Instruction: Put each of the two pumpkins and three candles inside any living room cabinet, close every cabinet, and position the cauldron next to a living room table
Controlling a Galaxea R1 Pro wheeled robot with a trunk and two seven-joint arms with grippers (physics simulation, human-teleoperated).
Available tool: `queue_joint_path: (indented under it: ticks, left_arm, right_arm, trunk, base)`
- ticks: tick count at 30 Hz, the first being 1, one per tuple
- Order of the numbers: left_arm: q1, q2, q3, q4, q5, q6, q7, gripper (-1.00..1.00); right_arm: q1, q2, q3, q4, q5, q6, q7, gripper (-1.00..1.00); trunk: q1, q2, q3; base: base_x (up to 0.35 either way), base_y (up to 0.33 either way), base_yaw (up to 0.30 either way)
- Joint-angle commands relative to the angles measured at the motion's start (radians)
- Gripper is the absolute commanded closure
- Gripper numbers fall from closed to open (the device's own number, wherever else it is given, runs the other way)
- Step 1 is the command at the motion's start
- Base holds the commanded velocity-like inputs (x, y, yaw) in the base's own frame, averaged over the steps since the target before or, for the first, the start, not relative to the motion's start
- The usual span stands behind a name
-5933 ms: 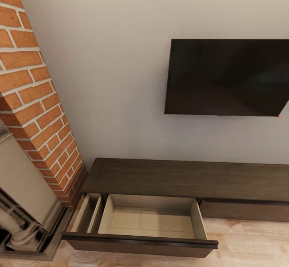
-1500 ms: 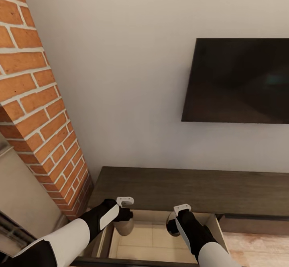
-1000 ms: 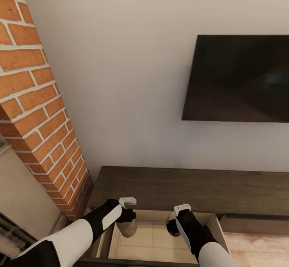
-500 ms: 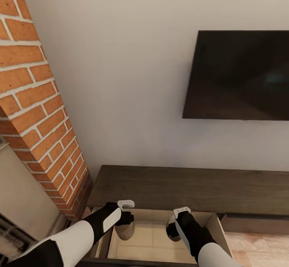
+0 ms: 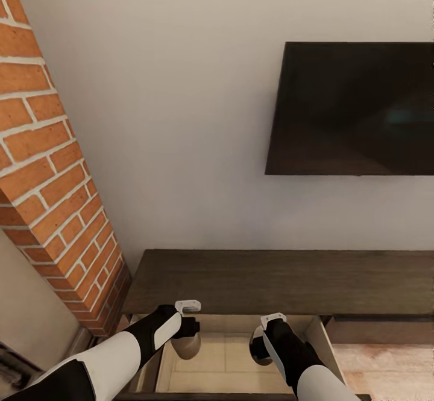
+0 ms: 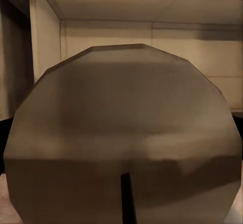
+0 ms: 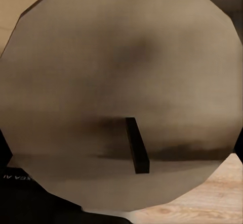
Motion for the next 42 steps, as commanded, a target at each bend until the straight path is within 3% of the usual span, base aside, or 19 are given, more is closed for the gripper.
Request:
queue_joint_path:
  ticks: [1, 24, 31, 42]
  left_arm:
    - [0.000, 0.000, 0.000, 0.000, -0.001, 0.000, 0.001, 1.00]
    - [0.000, 0.000, 0.001, 0.074, 0.005, 0.000, 0.005, 1.00]
    - [0.000, 0.001, 0.003, 0.104, 0.006, -0.003, 0.005, 1.00]
    - [0.000, 0.002, 0.003, 0.109, 0.006, -0.050, 0.005, 1.00]
  right_arm:
    - [0.000, 0.000, 0.000, 0.000, 0.000, 0.000, 0.000, 1.00]
    - [0.000, 0.000, 0.000, -0.001, 0.002, -0.010, 0.000, 1.00]
    - [0.000, 0.000, 0.000, 0.001, 0.002, -0.056, 0.001, 1.00]
    - [0.003, 0.001, 0.000, 0.057, 0.002, -0.061, 0.001, 1.00]
  trunk:
    - [0.004, -0.007, -0.003]
    - [0.092, -0.168, -0.075]
    - [0.119, -0.217, -0.097]
    - [0.161, -0.294, -0.131]
  base:
    - [0.000, 0.000, -0.037]
    - [0.000, 0.000, -0.002]
    - [0.000, 0.000, 0.000]
    - [0.000, 0.000, 0.000]
